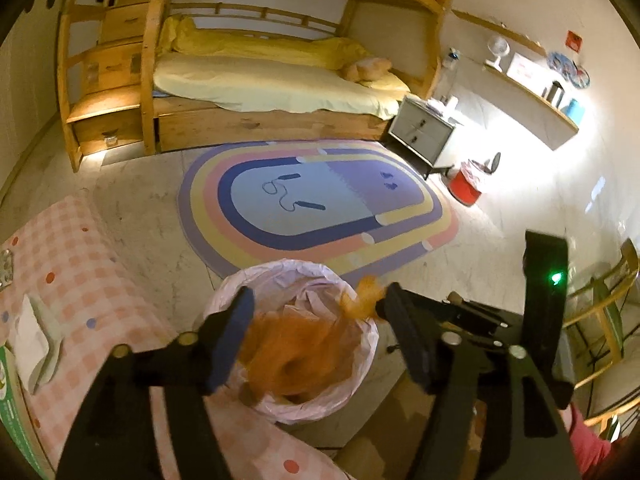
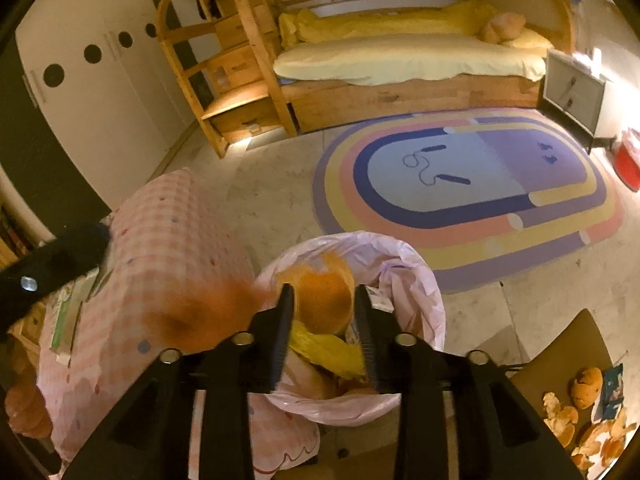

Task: Collect trash
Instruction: 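Carry the glove and peel over the pink bag and open both tools, then move both tools back to the table toward the green medicine box and tissue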

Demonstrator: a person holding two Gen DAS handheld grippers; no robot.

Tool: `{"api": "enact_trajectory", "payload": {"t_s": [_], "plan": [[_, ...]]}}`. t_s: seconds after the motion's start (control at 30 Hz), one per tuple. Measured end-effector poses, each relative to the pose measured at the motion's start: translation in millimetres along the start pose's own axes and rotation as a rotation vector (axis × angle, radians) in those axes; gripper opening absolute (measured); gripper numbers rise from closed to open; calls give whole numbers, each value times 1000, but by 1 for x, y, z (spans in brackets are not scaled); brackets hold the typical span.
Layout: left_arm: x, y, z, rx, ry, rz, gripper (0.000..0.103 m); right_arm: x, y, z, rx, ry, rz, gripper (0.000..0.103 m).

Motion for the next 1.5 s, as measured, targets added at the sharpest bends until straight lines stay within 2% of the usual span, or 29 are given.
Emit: {"api": "enact_trajectory", "payload": {"t_s": [0.13, 0.23, 0.33, 0.63, 0.83, 1.03, 1.17, 1.4, 1.5], "plan": [[-11, 3, 18, 47, 65, 14, 68, -2, -3, 12, 6, 3, -14, 39], [-28, -8, 43, 86, 133, 29, 68, -10, -4, 28, 21, 20, -8, 39], [-41, -14, 62, 95, 166, 48, 68, -26, -2, 47, 52, 46, 17, 39], [-70, -44, 145, 184, 317, 113, 68, -99, 1, 97, 128, 166, 135, 39], [-97, -82, 204, 237, 432, 202, 68, -145, -8, 124, 154, 225, 234, 39], [-124, -110, 249, 272, 500, 286, 68, -172, -22, 134, 147, 266, 278, 41], [-142, -124, 276, 314, 539, 312, 68, -197, -25, 140, 139, 263, 343, 41], [-177, -131, 296, 328, 572, 346, 68, -239, -21, 134, 125, 255, 405, 44], [-201, -132, 302, 327, 615, 354, 70, -253, -18, 124, 106, 248, 423, 44]]}}
Point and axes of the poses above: each gripper's, at about its wrist camera, not at the fingertips, and z roughly against the way its jaws point, x to its right, y to its top, the point moved 9 cm from there along -z, roughly the way its jaws point, and after that the axes turned 10 degrees about z, right-handed, at the moved point
